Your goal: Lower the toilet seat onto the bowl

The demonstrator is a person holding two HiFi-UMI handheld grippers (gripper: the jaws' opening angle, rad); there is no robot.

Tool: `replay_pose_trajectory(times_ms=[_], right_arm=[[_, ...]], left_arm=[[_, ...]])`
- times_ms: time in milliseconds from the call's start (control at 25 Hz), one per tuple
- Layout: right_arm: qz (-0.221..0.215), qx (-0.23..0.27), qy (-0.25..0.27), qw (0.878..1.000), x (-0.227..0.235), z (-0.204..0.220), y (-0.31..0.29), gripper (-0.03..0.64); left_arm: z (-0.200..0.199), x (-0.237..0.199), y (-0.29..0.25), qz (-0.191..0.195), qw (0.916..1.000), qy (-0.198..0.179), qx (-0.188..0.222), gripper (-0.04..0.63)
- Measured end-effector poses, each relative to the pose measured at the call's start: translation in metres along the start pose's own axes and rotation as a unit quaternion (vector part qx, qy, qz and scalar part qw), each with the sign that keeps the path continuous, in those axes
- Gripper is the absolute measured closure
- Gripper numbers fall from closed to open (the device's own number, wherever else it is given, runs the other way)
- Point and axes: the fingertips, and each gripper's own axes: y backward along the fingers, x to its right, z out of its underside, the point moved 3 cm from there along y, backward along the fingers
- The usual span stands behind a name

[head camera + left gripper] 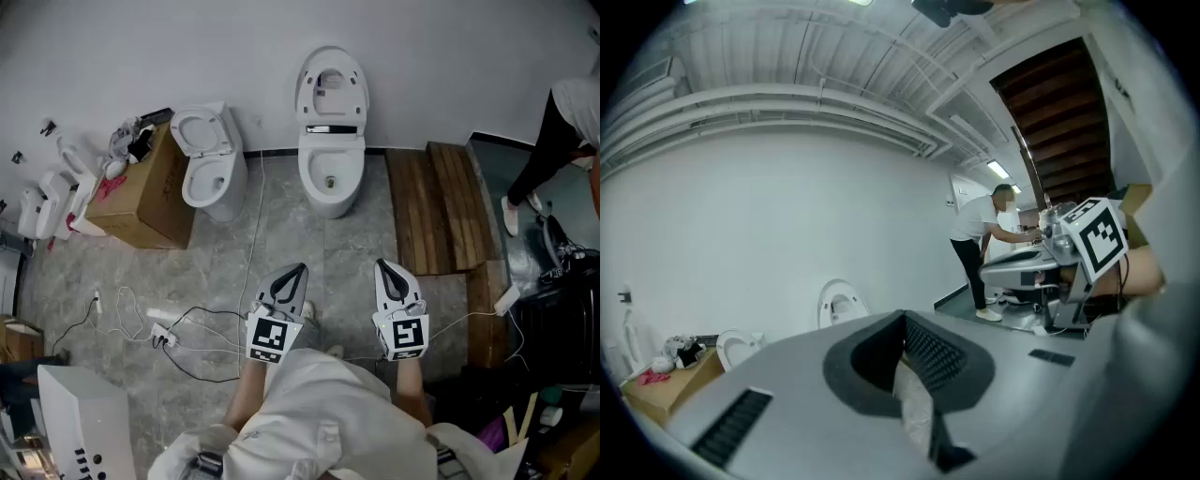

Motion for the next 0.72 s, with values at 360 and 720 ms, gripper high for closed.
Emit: replay_pose_trajectory(times_ms=[360, 720], right_arm=[[-0.003, -0.009, 0.004, 1.000, 0.020, 0.006, -0.017, 0.611], [-0.008, -0.023, 0.021, 0.999, 0.037, 0.002, -0.081, 0.611]], left_arm=[[-0.001, -0.005, -0.029, -0.011, 0.9999, 0.001, 0.000, 0.580], [-0.003, -0.056, -0.080, -0.011, 0.9999, -0.001, 0.003, 0.580]])
